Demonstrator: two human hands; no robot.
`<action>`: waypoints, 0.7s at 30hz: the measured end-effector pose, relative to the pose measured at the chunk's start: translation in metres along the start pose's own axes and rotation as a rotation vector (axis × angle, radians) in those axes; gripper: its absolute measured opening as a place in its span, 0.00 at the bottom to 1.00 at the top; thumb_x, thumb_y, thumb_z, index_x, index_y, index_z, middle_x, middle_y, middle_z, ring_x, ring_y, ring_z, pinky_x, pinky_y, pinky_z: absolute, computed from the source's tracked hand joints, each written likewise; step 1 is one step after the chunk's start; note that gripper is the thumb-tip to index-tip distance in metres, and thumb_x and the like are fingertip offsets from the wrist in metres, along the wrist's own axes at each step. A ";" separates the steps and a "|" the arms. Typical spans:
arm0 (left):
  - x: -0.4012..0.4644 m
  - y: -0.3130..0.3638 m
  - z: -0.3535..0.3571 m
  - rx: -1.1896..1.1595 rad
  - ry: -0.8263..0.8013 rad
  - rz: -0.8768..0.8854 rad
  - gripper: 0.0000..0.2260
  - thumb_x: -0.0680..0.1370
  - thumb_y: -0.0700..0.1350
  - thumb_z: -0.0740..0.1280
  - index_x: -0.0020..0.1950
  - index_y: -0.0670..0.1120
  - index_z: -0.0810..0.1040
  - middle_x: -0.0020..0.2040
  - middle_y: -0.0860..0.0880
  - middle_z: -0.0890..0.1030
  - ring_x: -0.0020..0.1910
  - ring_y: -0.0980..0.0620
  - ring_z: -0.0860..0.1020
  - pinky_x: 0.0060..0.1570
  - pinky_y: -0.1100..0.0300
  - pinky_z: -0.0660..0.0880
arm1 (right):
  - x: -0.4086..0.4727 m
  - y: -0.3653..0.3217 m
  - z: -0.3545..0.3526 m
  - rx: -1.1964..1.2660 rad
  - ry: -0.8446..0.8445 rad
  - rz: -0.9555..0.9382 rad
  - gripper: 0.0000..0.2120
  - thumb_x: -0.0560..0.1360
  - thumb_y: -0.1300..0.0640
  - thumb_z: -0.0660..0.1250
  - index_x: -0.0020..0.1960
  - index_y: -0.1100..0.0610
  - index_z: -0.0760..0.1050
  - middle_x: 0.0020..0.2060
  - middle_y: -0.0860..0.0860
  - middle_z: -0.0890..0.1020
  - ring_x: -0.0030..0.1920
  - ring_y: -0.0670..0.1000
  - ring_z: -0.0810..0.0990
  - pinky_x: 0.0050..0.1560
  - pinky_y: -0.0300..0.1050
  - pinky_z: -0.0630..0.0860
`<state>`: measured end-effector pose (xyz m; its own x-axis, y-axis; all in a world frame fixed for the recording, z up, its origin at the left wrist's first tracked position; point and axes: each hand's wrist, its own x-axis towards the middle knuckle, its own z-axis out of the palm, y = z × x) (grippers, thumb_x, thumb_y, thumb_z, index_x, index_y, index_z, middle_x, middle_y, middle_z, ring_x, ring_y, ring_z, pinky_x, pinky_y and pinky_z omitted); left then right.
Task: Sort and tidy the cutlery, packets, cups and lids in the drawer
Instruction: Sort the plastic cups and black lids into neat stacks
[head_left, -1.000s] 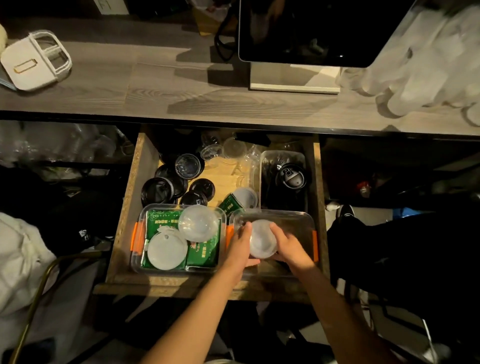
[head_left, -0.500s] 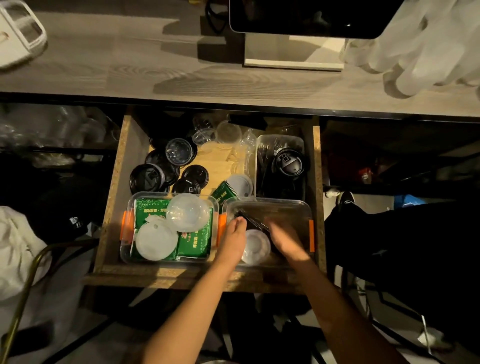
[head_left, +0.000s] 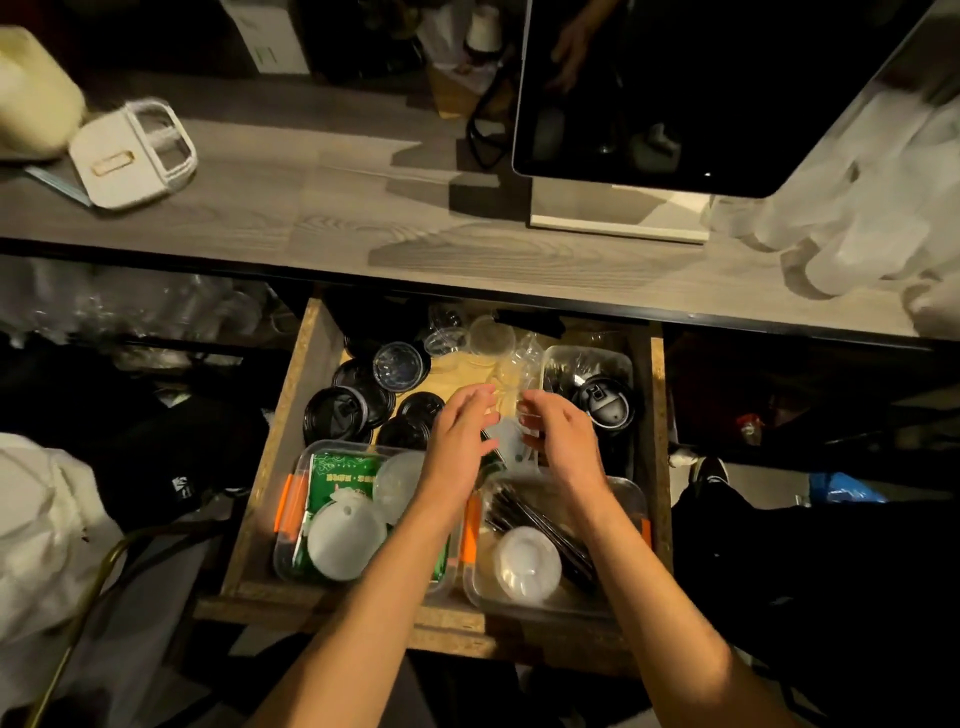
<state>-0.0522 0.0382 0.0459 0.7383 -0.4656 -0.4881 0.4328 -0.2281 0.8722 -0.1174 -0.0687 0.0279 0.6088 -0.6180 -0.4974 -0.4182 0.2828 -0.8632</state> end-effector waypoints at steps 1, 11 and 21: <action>0.008 0.006 -0.004 -0.019 0.012 -0.010 0.09 0.85 0.50 0.58 0.59 0.52 0.77 0.59 0.50 0.80 0.58 0.52 0.79 0.57 0.53 0.78 | 0.008 -0.001 0.006 -0.016 0.007 -0.020 0.10 0.81 0.52 0.62 0.54 0.52 0.82 0.49 0.49 0.84 0.54 0.50 0.81 0.58 0.50 0.77; 0.114 0.008 -0.061 0.090 0.000 -0.204 0.15 0.84 0.52 0.57 0.66 0.46 0.74 0.62 0.45 0.78 0.58 0.47 0.78 0.53 0.55 0.77 | 0.112 0.021 0.049 -0.365 0.343 -0.038 0.29 0.76 0.51 0.69 0.74 0.57 0.65 0.69 0.55 0.71 0.68 0.53 0.71 0.65 0.45 0.68; 0.154 -0.012 -0.076 0.107 -0.099 -0.309 0.17 0.84 0.52 0.57 0.67 0.45 0.75 0.62 0.45 0.78 0.58 0.47 0.78 0.53 0.56 0.77 | 0.152 0.035 0.059 -0.536 0.513 0.047 0.17 0.79 0.60 0.63 0.67 0.60 0.74 0.62 0.58 0.76 0.57 0.58 0.79 0.57 0.47 0.73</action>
<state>0.0959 0.0342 -0.0427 0.5246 -0.4404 -0.7286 0.5674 -0.4572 0.6848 0.0003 -0.1091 -0.0829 0.2461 -0.9160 -0.3167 -0.7874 0.0015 -0.6164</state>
